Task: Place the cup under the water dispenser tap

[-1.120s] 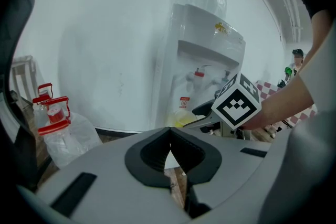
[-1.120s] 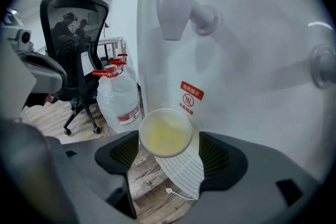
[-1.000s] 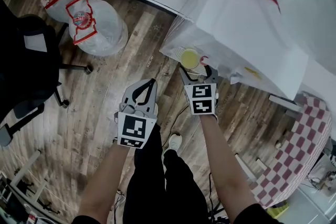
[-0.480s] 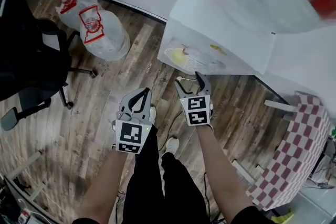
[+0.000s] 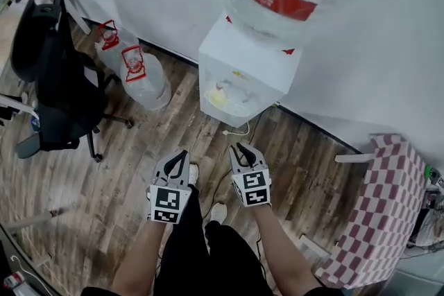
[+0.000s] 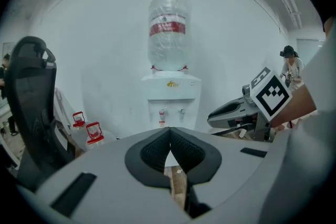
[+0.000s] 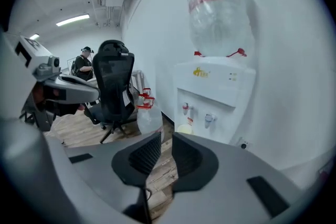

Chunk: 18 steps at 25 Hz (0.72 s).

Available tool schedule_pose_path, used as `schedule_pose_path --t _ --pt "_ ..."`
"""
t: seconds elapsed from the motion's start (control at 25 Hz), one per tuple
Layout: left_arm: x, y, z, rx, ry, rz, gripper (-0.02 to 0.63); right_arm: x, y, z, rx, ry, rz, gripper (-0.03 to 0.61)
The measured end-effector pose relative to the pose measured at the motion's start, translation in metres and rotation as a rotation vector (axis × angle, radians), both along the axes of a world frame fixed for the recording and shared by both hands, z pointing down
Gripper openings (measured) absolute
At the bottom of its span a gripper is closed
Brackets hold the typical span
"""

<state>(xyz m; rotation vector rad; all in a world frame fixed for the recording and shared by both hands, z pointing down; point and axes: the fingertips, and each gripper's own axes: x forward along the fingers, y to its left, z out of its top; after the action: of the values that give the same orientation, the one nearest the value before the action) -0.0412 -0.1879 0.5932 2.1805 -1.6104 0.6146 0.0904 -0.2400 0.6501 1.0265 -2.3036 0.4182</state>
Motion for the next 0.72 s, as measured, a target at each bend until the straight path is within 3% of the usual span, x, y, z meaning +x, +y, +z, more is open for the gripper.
schedule_pose_path --t 0.44,0.72 --pt "0.044 0.113 -0.109 0.059 -0.012 -0.063 0.014 0.061 0.124 -0.112 0.038 -0.157 -0.057 0.022" --pt "0.043 0.147 -0.15 0.083 -0.05 -0.039 0.014 0.084 0.183 -0.149 0.034 -0.249 -0.056 0.021"
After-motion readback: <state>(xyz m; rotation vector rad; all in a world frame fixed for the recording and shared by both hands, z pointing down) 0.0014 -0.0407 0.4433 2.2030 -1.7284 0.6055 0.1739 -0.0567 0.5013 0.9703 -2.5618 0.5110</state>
